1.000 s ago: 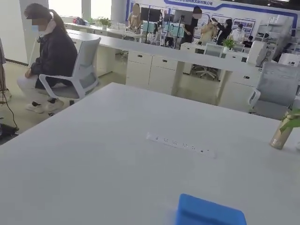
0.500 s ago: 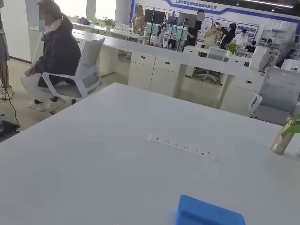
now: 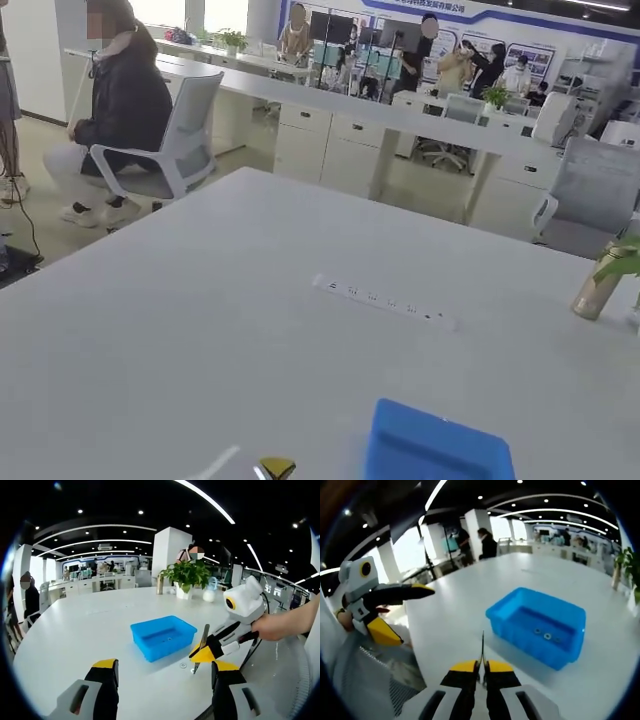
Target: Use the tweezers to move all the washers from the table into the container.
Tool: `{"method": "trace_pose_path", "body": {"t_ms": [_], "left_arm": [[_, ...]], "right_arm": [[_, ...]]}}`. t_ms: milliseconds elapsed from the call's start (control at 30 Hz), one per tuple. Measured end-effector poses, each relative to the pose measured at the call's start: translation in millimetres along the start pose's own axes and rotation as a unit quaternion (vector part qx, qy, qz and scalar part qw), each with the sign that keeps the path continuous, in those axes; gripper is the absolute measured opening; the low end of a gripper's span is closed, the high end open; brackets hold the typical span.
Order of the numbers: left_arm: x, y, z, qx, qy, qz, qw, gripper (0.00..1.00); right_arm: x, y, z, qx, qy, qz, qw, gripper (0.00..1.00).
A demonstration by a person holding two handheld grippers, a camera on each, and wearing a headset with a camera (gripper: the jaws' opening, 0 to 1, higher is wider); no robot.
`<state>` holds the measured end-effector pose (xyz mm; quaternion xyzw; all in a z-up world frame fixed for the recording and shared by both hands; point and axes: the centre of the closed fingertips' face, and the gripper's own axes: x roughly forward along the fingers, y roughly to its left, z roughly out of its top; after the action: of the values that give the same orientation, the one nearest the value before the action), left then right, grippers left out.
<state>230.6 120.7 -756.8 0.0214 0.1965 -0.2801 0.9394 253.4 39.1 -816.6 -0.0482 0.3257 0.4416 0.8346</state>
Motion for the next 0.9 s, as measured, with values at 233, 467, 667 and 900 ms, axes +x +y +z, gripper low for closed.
{"method": "trace_pose_path", "body": {"t_ms": [233, 467, 667, 900], "left_arm": [[0.8, -1.8, -0.9, 0.004, 0.003, -0.005, 1.0, 0.76], [0.9, -1.6, -1.0, 0.006, 0.004, -0.005, 1.0, 0.76], [0.9, -1.8, -0.8, 0.007, 0.004, -0.006, 1.0, 0.76], [1.3, -1.8, -1.9, 0.009, 0.006, -0.006, 0.9999, 0.75]], "right_arm": [[-3.4, 3.0, 2.6, 0.005, -0.003, -0.009, 0.9999, 0.03], [-0.8, 6.2, 2.6, -0.002, -0.002, -0.001, 1.0, 0.04], [1.3, 3.5, 1.2, -0.011, 0.0, -0.005, 0.9999, 0.04], [1.5, 6.2, 1.4, -0.014, -0.004, -0.002, 0.9999, 0.04]]}}
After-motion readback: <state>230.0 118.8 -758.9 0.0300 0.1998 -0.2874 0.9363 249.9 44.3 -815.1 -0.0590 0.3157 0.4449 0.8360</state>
